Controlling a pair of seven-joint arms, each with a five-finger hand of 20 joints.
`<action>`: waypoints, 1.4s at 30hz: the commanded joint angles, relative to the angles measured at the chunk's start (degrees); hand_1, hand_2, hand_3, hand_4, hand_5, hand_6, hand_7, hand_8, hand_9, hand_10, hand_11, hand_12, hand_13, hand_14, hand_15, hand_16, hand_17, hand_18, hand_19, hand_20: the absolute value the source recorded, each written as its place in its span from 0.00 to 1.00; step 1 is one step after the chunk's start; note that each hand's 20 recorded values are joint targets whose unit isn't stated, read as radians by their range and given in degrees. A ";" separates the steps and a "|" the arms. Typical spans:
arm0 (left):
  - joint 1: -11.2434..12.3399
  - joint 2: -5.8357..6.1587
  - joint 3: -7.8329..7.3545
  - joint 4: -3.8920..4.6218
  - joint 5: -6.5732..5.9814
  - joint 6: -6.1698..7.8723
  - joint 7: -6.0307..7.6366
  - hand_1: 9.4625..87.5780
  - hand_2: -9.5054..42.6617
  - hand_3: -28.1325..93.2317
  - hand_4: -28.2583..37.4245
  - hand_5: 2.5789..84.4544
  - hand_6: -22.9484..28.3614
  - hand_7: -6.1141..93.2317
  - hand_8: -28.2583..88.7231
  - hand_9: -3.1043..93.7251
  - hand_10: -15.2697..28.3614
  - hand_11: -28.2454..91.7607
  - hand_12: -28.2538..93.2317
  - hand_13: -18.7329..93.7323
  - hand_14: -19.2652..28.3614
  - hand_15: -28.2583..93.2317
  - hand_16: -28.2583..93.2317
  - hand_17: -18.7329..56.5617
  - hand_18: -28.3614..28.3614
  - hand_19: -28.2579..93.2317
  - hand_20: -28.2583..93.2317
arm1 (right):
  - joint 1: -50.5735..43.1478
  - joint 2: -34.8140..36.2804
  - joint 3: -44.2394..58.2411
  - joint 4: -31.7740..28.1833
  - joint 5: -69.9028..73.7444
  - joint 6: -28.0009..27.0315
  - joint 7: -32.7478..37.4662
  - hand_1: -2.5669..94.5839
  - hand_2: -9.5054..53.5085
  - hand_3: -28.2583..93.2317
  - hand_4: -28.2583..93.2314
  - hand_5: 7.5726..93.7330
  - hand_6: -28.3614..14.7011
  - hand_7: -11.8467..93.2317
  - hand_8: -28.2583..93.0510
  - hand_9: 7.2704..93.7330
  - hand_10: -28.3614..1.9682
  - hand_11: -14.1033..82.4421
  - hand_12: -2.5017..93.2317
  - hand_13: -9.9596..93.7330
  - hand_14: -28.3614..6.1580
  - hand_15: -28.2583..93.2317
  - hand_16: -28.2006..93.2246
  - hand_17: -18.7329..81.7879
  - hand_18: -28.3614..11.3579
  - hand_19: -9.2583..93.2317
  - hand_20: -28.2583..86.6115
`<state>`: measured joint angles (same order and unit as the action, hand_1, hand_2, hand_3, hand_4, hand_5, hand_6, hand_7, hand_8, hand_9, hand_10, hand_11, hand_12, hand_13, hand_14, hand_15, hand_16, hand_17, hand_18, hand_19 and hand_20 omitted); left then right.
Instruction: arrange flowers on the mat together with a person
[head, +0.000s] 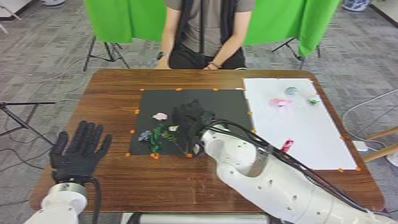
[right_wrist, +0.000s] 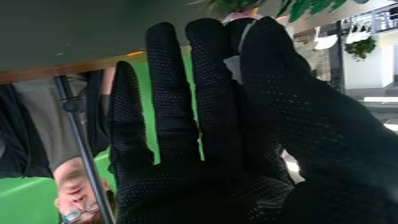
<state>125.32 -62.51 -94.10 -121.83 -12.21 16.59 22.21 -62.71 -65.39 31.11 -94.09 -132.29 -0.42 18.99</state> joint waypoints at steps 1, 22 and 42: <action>0.39 -0.78 -0.19 0.14 -1.13 0.61 -0.52 0.26 0.47 0.85 0.00 0.53 0.61 0.21 0.15 0.48 0.68 0.41 0.29 0.46 0.73 0.51 0.17 0.17 0.77 0.57 0.32 | -1.07 -0.59 1.38 -1.94 2.15 0.04 -0.11 0.56 0.00 0.88 0.00 0.63 0.75 0.35 0.15 0.69 0.65 0.31 0.20 0.61 0.58 0.49 0.41 0.33 0.27 0.59 0.39; 1.42 -0.94 -1.55 -0.84 5.07 -0.87 -0.43 0.25 0.48 0.84 0.00 0.51 0.60 0.21 0.14 0.47 0.67 0.41 0.29 0.46 0.72 0.50 0.16 0.17 0.77 0.57 0.31 | -14.21 6.68 30.00 -19.24 39.08 2.71 -6.67 0.50 0.00 0.90 0.00 0.50 0.74 0.33 0.09 0.54 0.70 0.26 0.16 0.52 0.51 0.40 0.38 0.32 0.29 0.56 0.36; 3.69 -1.22 -5.22 -1.98 8.49 -4.87 0.92 0.23 0.51 0.82 0.00 0.52 0.60 0.19 0.15 0.47 0.67 0.39 0.28 0.45 0.70 0.46 0.17 0.17 0.77 0.56 0.31 | -54.01 10.27 68.92 -30.17 75.27 14.24 -17.94 0.29 0.26 0.90 0.02 0.49 0.67 0.26 0.13 0.49 0.63 0.21 0.14 0.48 0.44 0.33 0.40 0.31 0.27 0.46 0.37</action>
<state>127.59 -63.21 -98.86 -123.49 -3.86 12.66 22.70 -103.54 -51.28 96.08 -122.03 -61.16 12.24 2.22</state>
